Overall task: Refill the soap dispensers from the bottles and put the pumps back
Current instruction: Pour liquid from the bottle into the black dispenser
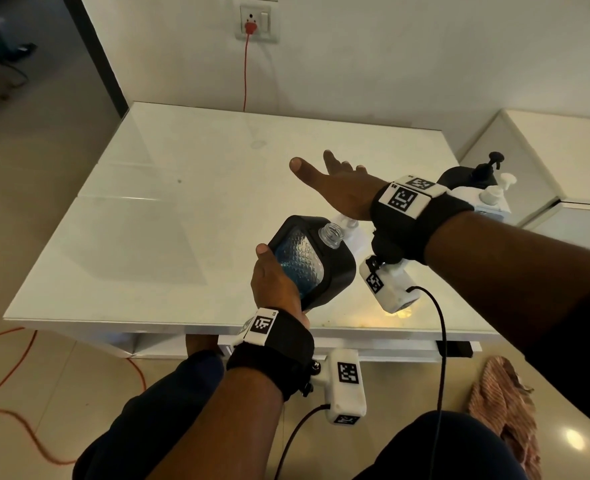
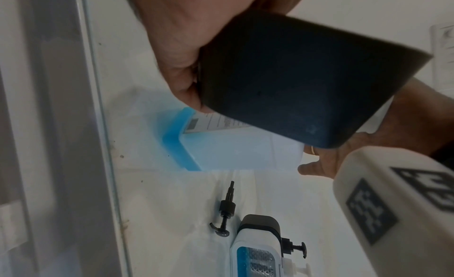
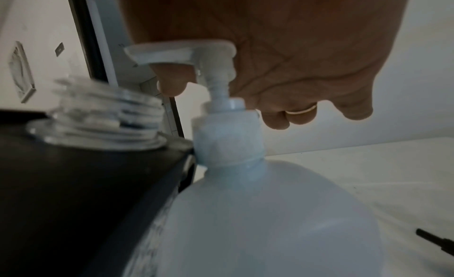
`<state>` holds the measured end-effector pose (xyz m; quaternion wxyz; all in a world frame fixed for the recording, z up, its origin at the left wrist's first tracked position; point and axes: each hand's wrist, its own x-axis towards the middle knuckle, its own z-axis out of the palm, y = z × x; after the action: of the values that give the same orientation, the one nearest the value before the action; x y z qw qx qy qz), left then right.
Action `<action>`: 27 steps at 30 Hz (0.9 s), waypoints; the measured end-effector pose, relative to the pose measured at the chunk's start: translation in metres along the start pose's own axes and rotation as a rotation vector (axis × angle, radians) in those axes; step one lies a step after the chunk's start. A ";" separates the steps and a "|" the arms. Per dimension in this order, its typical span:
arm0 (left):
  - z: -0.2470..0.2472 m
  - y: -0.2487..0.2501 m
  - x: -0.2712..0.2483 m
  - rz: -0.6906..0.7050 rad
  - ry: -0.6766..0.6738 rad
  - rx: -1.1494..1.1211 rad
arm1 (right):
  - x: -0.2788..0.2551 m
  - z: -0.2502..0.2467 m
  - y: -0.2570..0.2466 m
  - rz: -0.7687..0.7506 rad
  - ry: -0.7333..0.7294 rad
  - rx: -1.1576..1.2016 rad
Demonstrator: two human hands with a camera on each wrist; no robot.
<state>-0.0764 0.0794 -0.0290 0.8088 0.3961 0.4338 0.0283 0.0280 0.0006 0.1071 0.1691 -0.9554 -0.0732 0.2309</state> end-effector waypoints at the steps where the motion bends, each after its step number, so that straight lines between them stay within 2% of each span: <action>1: 0.000 -0.001 0.000 0.001 0.004 0.002 | 0.000 0.001 0.001 0.002 0.006 0.006; 6: 0.001 0.000 -0.004 0.023 -0.005 -0.011 | -0.003 0.007 0.002 0.017 0.052 -0.031; 11: -0.001 0.001 -0.005 0.023 0.001 0.005 | -0.002 0.002 0.001 0.002 0.001 0.015; 20: 0.000 0.002 -0.007 -0.004 0.011 0.023 | -0.004 0.007 0.002 0.018 0.047 -0.022; 27: 0.000 0.003 -0.007 -0.010 -0.008 -0.004 | -0.005 0.000 -0.002 0.003 0.001 -0.002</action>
<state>-0.0799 0.0788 -0.0222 0.8114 0.3926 0.4323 0.0236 0.0229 0.0011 0.1096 0.1679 -0.9558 -0.0717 0.2304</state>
